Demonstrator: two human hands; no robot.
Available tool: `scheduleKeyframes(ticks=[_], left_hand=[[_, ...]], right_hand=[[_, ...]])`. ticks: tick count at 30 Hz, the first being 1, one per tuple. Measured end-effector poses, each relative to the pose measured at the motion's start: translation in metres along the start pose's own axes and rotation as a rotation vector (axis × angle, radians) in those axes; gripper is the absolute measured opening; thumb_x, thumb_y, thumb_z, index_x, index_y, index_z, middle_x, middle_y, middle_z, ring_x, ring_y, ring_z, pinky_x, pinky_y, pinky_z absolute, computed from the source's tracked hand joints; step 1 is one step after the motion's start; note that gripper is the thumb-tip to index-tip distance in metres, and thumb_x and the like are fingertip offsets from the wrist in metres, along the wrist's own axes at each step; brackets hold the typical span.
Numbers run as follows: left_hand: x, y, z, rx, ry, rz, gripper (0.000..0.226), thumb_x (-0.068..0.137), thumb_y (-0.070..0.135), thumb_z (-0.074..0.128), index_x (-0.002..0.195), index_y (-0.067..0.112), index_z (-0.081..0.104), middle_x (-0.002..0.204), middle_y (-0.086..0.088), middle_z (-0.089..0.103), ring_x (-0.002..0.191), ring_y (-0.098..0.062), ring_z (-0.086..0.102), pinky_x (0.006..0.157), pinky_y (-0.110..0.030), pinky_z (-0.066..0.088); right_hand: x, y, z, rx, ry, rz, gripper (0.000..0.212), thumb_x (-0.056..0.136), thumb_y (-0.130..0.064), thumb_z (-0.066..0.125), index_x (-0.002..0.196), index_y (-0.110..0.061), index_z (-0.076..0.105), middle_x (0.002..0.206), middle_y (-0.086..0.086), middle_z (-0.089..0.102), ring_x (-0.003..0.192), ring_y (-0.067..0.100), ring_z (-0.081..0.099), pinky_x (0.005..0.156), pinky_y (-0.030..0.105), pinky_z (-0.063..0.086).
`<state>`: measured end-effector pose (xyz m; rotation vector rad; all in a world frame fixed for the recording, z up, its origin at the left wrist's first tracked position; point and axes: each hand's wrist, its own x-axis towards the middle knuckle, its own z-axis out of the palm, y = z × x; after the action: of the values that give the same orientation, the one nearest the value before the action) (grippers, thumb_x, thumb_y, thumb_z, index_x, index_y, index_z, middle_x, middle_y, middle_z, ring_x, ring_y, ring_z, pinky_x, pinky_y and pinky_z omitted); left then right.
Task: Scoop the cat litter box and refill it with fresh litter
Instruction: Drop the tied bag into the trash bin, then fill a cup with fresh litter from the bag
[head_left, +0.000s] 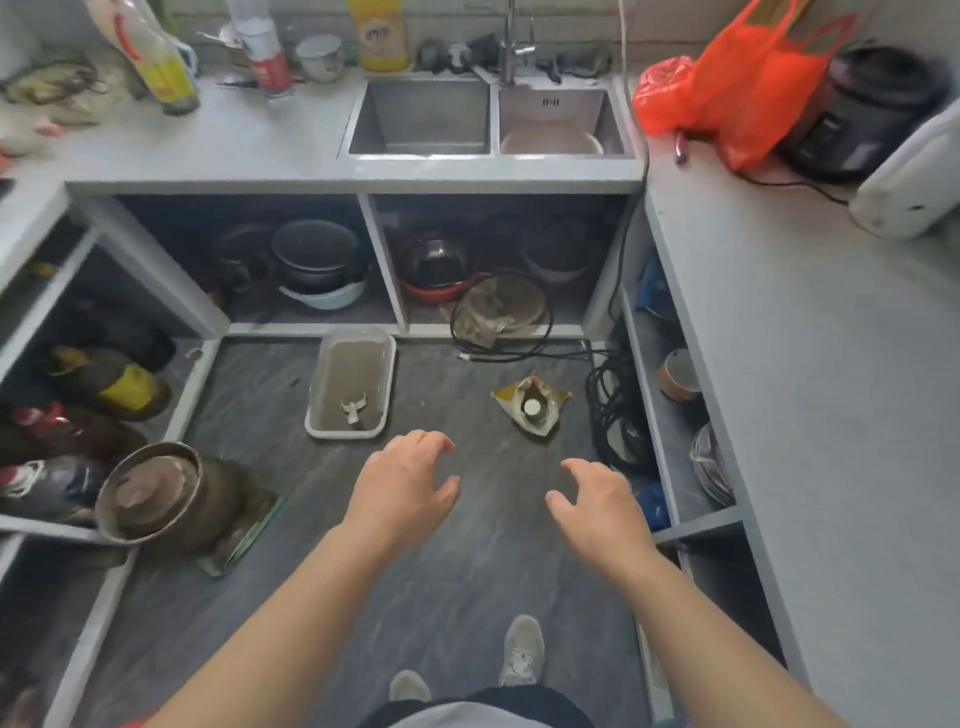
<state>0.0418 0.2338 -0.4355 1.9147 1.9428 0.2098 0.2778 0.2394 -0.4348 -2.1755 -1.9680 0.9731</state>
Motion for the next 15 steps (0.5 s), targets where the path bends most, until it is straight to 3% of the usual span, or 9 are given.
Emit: scheduleKeyframes(ticks=[7, 15], left_hand=[[0.050, 0.011, -0.006, -0.011, 0.029, 0.003, 0.036, 0.088, 0.041, 0.060, 0.120, 0.027, 0.059, 0.119, 0.010, 0.062, 0.114, -0.017, 0.056, 0.096, -0.035, 0.044], [0.124, -0.040, -0.013, -0.060, -0.043, -0.013, 0.036, 0.090, 0.039, 0.060, 0.123, 0.025, 0.058, 0.121, 0.008, 0.063, 0.117, -0.017, 0.056, 0.098, -0.037, 0.045]], right_hand=[[0.052, -0.006, -0.029, 0.058, 0.013, -0.005, 0.052, 0.097, -0.038, 0.053, 0.145, -0.021, 0.045, 0.138, 0.001, 0.052, 0.127, 0.022, 0.047, 0.102, 0.040, 0.045], [0.129, -0.052, -0.027, 0.053, 0.011, 0.043, 0.051, 0.095, -0.039, 0.053, 0.142, -0.021, 0.048, 0.134, 0.001, 0.055, 0.124, 0.022, 0.048, 0.100, 0.039, 0.045]])
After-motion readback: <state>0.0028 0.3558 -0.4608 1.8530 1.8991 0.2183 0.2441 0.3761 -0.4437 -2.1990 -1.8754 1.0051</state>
